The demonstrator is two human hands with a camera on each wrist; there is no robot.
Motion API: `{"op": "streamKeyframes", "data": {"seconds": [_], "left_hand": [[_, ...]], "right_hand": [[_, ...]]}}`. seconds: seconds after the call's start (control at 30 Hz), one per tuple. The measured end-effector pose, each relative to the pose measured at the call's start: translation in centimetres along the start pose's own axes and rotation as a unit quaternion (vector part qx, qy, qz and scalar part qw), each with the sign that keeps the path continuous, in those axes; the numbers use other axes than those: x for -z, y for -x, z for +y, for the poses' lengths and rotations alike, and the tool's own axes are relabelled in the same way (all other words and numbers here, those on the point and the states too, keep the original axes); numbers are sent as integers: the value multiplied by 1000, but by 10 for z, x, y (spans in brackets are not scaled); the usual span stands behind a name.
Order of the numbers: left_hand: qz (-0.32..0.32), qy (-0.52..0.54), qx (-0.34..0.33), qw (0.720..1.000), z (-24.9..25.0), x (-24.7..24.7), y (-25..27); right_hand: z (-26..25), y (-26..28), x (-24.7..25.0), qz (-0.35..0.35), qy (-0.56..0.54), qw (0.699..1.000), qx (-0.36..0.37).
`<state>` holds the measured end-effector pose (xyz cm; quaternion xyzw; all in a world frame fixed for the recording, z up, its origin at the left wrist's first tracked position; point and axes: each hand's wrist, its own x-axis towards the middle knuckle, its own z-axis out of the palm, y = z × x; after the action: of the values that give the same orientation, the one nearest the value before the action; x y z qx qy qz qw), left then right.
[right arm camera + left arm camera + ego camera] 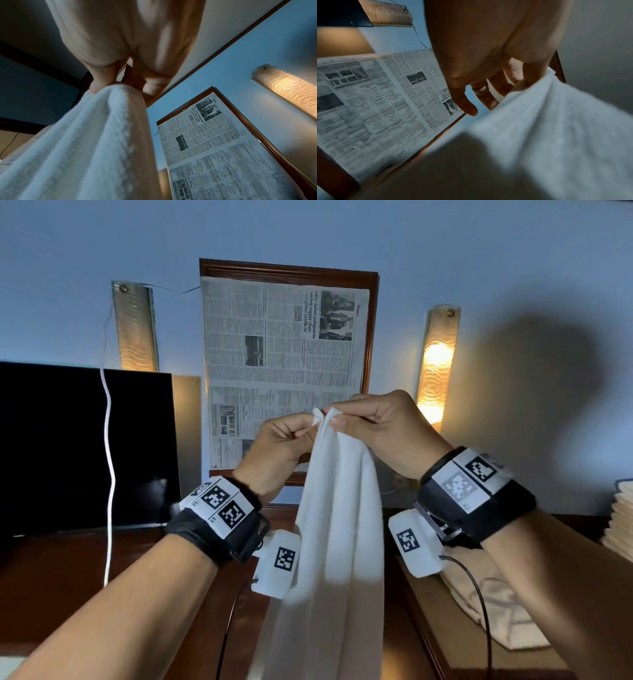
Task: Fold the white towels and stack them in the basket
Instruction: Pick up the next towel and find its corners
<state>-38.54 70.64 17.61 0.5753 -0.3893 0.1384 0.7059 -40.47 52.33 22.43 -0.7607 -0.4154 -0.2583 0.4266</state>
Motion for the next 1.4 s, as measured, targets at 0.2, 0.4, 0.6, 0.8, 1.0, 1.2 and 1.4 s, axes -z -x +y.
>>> {"op": "streamKeyframes", "data": {"seconds": [0.2,0.4,0.6,0.8,1.0,1.2,1.4], "left_hand": [[22,-41,45,998,-4,11,4],[63,-76,127,987,-14,18,14],[64,-25,203,977,-16,2,21],[-48,-241,141,959,-30,2,20],[3,-297,114,948,-40,-4,12],[-39,-303,134,943,-53,-2,8],[-63,-324,157,931,-72,-6,8]], "right_hand": [[5,-2,-13,-71,-58,993,-76],[25,1,-25,-62,-105,985,-124],[50,14,-37,3,-79,987,-136],[62,24,-32,15,1,989,-150],[71,38,-39,97,-166,963,-190],[104,69,-50,65,-200,951,-225],[129,86,-57,109,-201,951,-207]]}}
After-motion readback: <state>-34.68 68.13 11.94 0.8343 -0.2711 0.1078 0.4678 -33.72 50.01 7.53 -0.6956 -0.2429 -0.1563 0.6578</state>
